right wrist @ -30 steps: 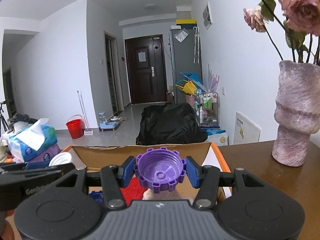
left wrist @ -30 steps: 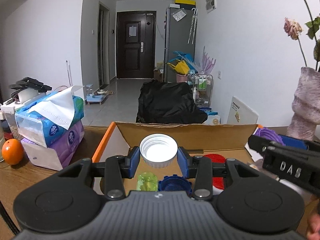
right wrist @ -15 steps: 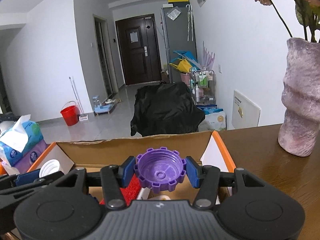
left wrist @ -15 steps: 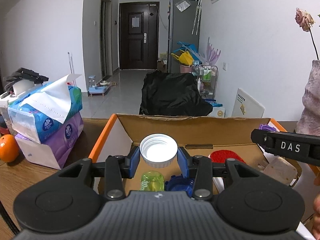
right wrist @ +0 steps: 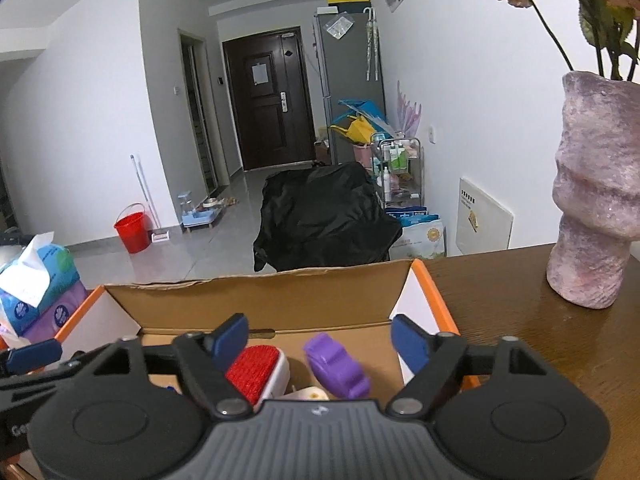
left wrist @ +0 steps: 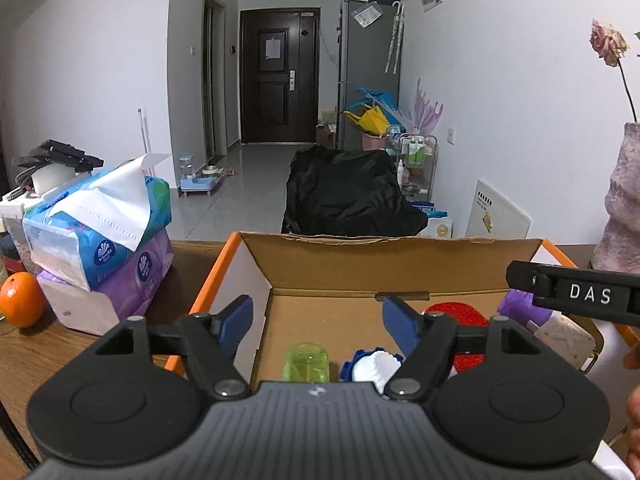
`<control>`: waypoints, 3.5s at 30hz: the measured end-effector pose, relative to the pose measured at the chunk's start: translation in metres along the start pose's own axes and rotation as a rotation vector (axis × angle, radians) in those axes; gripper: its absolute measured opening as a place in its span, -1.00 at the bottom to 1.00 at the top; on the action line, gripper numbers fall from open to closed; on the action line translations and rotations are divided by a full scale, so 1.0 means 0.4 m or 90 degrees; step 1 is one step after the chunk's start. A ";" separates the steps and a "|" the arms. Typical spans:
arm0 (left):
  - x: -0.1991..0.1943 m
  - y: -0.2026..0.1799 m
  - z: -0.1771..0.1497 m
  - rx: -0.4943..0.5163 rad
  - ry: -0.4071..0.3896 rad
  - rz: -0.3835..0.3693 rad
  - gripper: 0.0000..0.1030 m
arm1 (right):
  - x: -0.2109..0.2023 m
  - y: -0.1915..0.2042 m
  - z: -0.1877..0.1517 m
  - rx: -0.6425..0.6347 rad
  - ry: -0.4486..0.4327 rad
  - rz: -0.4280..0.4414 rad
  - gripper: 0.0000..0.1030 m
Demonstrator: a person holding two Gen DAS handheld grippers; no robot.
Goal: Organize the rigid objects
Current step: 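Open left tool to drop the white cap while right tool releases purple cap into box, then withdraw both open tools from the box back over the table, then lower the left tool onto the small white spray bottle and close on it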
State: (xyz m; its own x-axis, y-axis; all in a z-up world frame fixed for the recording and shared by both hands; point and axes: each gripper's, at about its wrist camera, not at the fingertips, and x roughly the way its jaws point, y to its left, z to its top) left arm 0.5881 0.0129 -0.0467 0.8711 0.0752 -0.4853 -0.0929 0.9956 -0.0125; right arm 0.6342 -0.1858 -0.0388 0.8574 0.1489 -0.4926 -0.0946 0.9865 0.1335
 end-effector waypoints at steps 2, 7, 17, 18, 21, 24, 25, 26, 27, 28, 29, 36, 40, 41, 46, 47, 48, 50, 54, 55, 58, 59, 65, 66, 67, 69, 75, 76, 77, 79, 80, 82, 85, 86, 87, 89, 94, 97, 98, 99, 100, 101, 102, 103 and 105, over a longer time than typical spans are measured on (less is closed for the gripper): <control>-0.003 0.002 0.000 -0.003 -0.003 0.002 0.62 | -0.001 -0.002 0.000 0.004 -0.001 -0.001 0.63; -0.012 0.006 0.000 -0.004 -0.016 0.007 0.96 | -0.010 -0.014 -0.001 0.013 -0.007 0.000 0.85; -0.016 0.014 0.003 -0.016 -0.015 0.000 1.00 | -0.026 -0.024 -0.006 0.014 -0.015 -0.004 0.99; -0.016 0.015 0.003 -0.017 -0.014 0.002 1.00 | -0.028 -0.027 -0.005 0.014 -0.016 -0.004 0.99; -0.016 0.017 0.002 -0.024 -0.007 0.004 1.00 | -0.034 -0.026 -0.008 0.010 -0.018 -0.006 1.00; -0.015 0.020 0.000 -0.029 -0.004 0.006 1.00 | -0.046 -0.029 -0.012 0.005 -0.023 -0.007 1.00; -0.017 0.020 -0.001 -0.031 -0.005 0.007 1.00 | -0.050 -0.029 -0.014 0.003 -0.024 -0.007 1.00; -0.018 0.019 -0.003 -0.032 -0.005 0.009 1.00 | -0.054 -0.030 -0.016 0.001 -0.024 -0.006 1.00; -0.020 0.018 -0.004 -0.032 -0.006 0.010 1.00 | -0.056 -0.032 -0.016 -0.002 -0.025 -0.006 1.00; -0.025 0.014 -0.007 -0.031 -0.007 0.010 1.00 | -0.060 -0.032 -0.017 -0.005 -0.026 -0.007 1.00; -0.032 0.011 -0.010 -0.026 -0.011 0.010 1.00 | -0.063 -0.034 -0.017 -0.008 -0.028 -0.007 1.00; -0.073 0.016 -0.023 -0.037 -0.034 0.012 1.00 | -0.104 -0.037 -0.038 -0.029 -0.044 -0.007 1.00; -0.099 0.016 -0.036 -0.037 -0.039 0.010 1.00 | -0.135 -0.044 -0.055 -0.040 -0.054 -0.009 1.00; -0.106 0.016 -0.039 -0.036 -0.041 0.010 1.00 | -0.142 -0.044 -0.058 -0.041 -0.056 -0.008 1.00; -0.138 0.014 -0.057 -0.031 -0.036 0.005 1.00 | -0.191 -0.054 -0.081 -0.047 -0.071 -0.005 1.00; -0.144 0.014 -0.061 -0.031 -0.035 0.005 1.00 | -0.203 -0.056 -0.086 -0.048 -0.075 -0.005 1.00; -0.151 0.015 -0.065 -0.032 -0.035 0.005 1.00 | -0.212 -0.058 -0.090 -0.048 -0.078 -0.005 1.00; -0.167 0.018 -0.073 -0.034 -0.035 0.004 1.00 | -0.234 -0.063 -0.102 -0.051 -0.086 -0.005 1.00; -0.192 0.023 -0.091 -0.033 -0.033 0.010 1.00 | -0.271 -0.074 -0.125 -0.057 -0.095 -0.005 1.00; -0.199 0.024 -0.096 -0.033 -0.032 0.011 1.00 | -0.280 -0.076 -0.131 -0.058 -0.096 -0.004 1.00; -0.224 0.026 -0.109 -0.036 -0.033 0.013 1.00 | -0.306 -0.083 -0.145 -0.058 -0.100 -0.005 1.00; -0.233 0.026 -0.114 -0.037 -0.033 0.013 1.00 | -0.316 -0.085 -0.151 -0.058 -0.101 -0.005 1.00; -0.274 0.021 -0.142 -0.039 -0.027 0.015 1.00 | -0.370 -0.102 -0.180 -0.054 -0.110 0.000 1.00; -0.280 0.020 -0.147 -0.039 -0.025 0.015 1.00 | -0.379 -0.105 -0.187 -0.053 -0.109 -0.001 1.00; -0.287 0.019 -0.152 -0.040 -0.023 0.015 1.00 | -0.386 -0.109 -0.191 -0.053 -0.107 -0.003 1.00; -0.299 0.017 -0.161 -0.041 -0.020 0.015 1.00 | -0.401 -0.116 -0.203 -0.053 -0.104 -0.007 1.00; -0.337 0.015 -0.192 -0.046 -0.008 0.017 1.00 | -0.439 -0.136 -0.235 -0.052 -0.094 -0.018 1.00; -0.343 0.015 -0.197 -0.046 -0.006 0.017 1.00 | -0.447 -0.139 -0.241 -0.052 -0.093 -0.020 1.00; -0.348 0.012 -0.201 -0.046 -0.004 0.017 1.00 | -0.452 -0.143 -0.246 -0.052 -0.092 -0.021 1.00; -0.360 0.010 -0.211 -0.046 -0.001 0.018 1.00 | -0.464 -0.148 -0.256 -0.051 -0.090 -0.023 1.00; -0.366 0.010 -0.215 -0.046 0.001 0.018 1.00 | -0.470 -0.151 -0.261 -0.051 -0.089 -0.024 1.00; -0.375 0.008 -0.223 -0.045 0.004 0.018 1.00 | -0.481 -0.155 -0.272 -0.050 -0.086 -0.027 1.00; -0.389 0.004 -0.237 -0.044 0.010 0.016 1.00 | -0.499 -0.165 -0.286 -0.048 -0.083 -0.032 1.00; -0.393 0.003 -0.240 -0.044 0.011 0.016 1.00 | -0.505 -0.169 -0.290 -0.047 -0.082 -0.034 1.00; -0.399 0.001 -0.245 -0.043 0.014 0.016 1.00 | -0.510 -0.174 -0.294 -0.046 -0.082 -0.035 1.00; -0.407 -0.002 -0.253 -0.043 0.018 0.016 1.00 | -0.521 -0.182 -0.302 -0.044 -0.081 -0.039 1.00; -0.429 -0.011 -0.273 -0.041 0.026 0.015 1.00 | -0.548 -0.203 -0.324 -0.037 -0.075 -0.050 1.00; -0.439 -0.014 -0.284 -0.039 0.032 0.014 1.00 | -0.564 -0.222 -0.338 -0.033 -0.072 -0.060 1.00; -0.441 -0.016 -0.287 -0.039 0.034 0.014 1.00 | -0.569 -0.229 -0.342 -0.031 -0.071 -0.064 1.00; -0.444 -0.018 -0.290 -0.038 0.035 0.014 1.00 | -0.572 -0.238 -0.346 -0.029 -0.070 -0.068 1.00; -0.446 -0.020 -0.293 -0.037 0.036 0.014 1.00 | -0.577 -0.246 -0.349 -0.026 -0.069 -0.072 1.00; -0.449 -0.022 -0.296 -0.036 0.036 0.015 1.00 | -0.582 -0.256 -0.351 -0.022 -0.068 -0.076 1.00; -0.451 -0.023 -0.298 -0.036 0.037 0.015 1.00 | -0.585 -0.264 -0.354 -0.019 -0.068 -0.079 1.00; -0.452 -0.025 -0.300 -0.035 0.037 0.016 1.00 | -0.588 -0.274 -0.356 -0.017 -0.067 -0.084 1.00; -0.453 -0.028 -0.302 -0.035 0.037 0.019 1.00 | -0.592 -0.295 -0.361 -0.013 -0.064 -0.095 1.00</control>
State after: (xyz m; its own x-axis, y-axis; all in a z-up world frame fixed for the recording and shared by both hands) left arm 0.3729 -0.0186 -0.0642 0.8380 0.0998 -0.5364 -0.1458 0.9883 -0.0439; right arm 0.3694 -0.3275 -0.0622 0.9088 -0.0056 -0.4172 0.0282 0.9985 0.0480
